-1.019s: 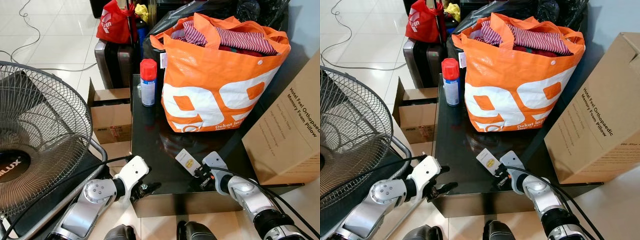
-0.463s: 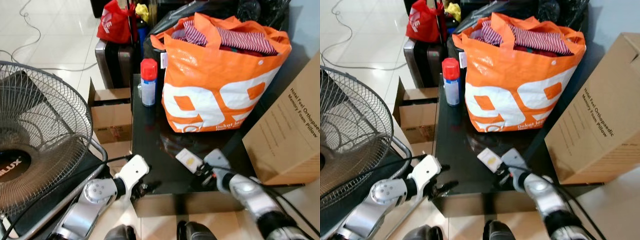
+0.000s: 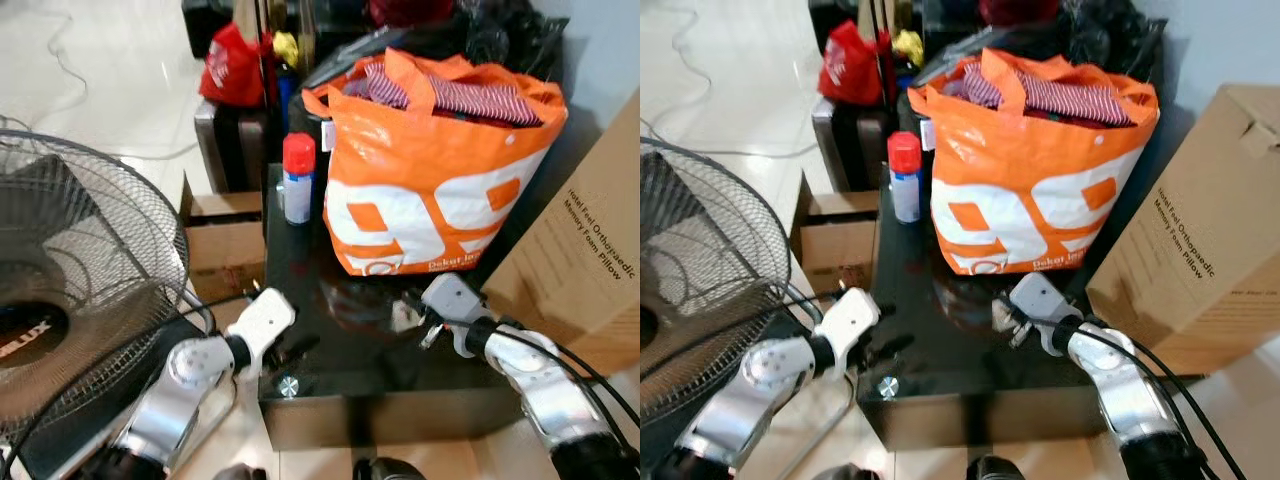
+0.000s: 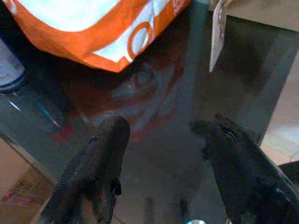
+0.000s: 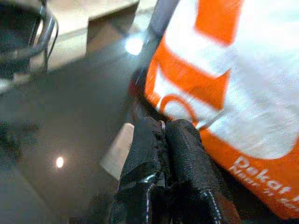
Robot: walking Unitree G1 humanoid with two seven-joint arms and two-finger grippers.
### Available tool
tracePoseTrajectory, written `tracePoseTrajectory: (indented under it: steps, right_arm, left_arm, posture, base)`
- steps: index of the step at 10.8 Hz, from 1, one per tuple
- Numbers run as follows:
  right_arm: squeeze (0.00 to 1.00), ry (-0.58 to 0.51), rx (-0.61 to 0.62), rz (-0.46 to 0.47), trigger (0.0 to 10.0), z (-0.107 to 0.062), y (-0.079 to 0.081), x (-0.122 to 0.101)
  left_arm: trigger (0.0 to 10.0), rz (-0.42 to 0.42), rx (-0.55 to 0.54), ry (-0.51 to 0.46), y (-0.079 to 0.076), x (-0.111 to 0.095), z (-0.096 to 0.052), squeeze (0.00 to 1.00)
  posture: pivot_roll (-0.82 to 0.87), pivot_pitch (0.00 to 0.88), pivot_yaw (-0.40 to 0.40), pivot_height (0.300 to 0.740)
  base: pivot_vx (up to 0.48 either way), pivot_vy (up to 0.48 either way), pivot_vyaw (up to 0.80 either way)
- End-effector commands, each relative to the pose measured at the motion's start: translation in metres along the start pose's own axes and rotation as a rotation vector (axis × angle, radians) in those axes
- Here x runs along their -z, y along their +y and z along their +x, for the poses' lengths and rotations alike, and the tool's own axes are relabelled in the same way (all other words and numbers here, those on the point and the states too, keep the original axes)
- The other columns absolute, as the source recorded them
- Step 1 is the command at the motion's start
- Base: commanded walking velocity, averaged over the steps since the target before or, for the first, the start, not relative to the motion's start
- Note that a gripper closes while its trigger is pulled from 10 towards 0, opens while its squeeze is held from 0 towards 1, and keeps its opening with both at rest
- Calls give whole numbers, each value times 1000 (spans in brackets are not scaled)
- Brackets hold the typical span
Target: Hang keys on a hook
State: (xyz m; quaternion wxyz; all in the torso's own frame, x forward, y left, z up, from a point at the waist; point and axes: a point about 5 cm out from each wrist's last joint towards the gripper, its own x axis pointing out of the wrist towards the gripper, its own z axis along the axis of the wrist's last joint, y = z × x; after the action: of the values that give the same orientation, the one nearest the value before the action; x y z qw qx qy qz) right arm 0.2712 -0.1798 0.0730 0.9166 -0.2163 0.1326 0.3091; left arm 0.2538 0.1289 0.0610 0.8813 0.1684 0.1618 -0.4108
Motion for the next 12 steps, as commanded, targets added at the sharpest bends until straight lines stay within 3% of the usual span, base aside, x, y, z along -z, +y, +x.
tracePoseTrajectory:
  steps: [1, 5, 9, 10, 11, 12]
  right_arm:
    - [0, -45, 48, 48, 0, -6, -10, -11]
    - [0, -105, 160, 209, 0, -18, -11, -18]
    - [0, -237, 192, 419, 0, -21, 10, -21]
    - [0, -215, 184, 405, 0, -19, 13, -19]
    - [0, -86, 192, 324, 8510, -13, 17, -6]
    - [0, 9, 185, 273, 10000, -7, 20, 6]
  left_arm:
    - [10000, 11, -20, -7, 5, -1, 0, 0]
    - [10000, 1, -72, -41, 13, 0, 1, 0]
    - [10000, -74, -223, -113, 15, -1, -9, 0]
    - [10000, -75, -228, -115, 15, -2, -9, 0]
    - [10000, -71, -232, -115, 16, -2, -10, 0]
    - [10000, -63, -230, -106, 16, -3, -10, 0]
  posture:
    - [-141, 0, 1, 740]
    - [-126, 0, -15, 740]
    - [-104, 0, -21, 740]
    - [-102, 0, -21, 740]
    - [-101, 0, -20, 740]
    - [-101, 0, -20, 740]
  base:
    - [0, 0, 0]
    - [0, 0, 0]
    - [0, 0, 0]
    - [0, 0, 0]
    - [0, 0, 0]
    - [0, 0, 0]
